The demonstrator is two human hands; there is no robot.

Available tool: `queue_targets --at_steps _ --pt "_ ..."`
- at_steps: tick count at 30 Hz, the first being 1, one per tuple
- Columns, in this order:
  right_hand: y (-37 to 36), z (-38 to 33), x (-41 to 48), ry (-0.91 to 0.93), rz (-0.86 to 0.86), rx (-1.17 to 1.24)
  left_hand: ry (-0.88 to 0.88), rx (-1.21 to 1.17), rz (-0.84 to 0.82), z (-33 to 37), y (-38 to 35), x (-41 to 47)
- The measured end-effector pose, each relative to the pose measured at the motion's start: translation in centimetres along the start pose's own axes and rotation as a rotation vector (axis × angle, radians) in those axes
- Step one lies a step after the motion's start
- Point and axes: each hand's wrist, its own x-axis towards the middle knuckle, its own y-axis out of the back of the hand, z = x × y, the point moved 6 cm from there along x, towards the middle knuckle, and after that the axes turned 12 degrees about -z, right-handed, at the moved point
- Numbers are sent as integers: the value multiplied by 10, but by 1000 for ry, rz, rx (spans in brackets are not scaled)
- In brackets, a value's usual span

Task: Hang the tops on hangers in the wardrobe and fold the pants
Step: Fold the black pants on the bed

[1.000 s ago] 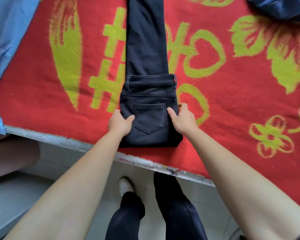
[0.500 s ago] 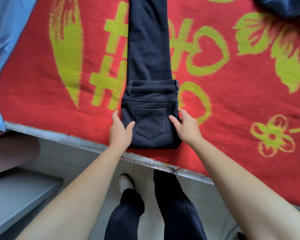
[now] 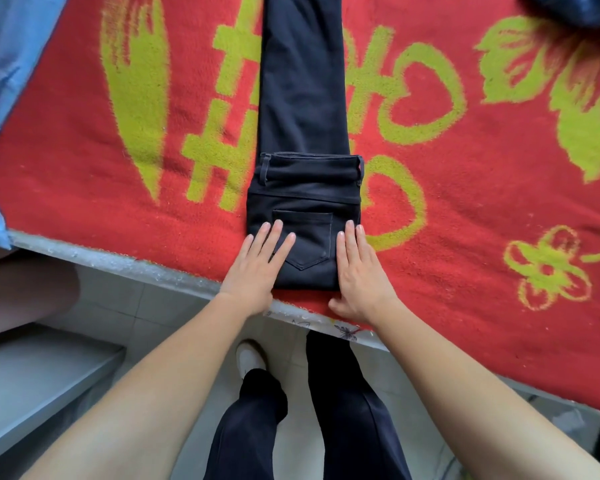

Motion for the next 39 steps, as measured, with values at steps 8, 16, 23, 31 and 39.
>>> queue_targets --at_steps 8,16,23,31,39 --pt "35 10 -13 98 -43 180 38 -321 -107 1 23 -11" --pt "124 40 -98 151 -228 349 49 -574 -344 22 125 -90" --pt "215 86 -105 115 36 764 143 -999 28 -24 214 -104" --pt "260 101 -7 -37 343 1234 330 -1350 490 -111 244 -12" --pt "236 84 78 -55 404 402 140 -437 315 -100 218 77"
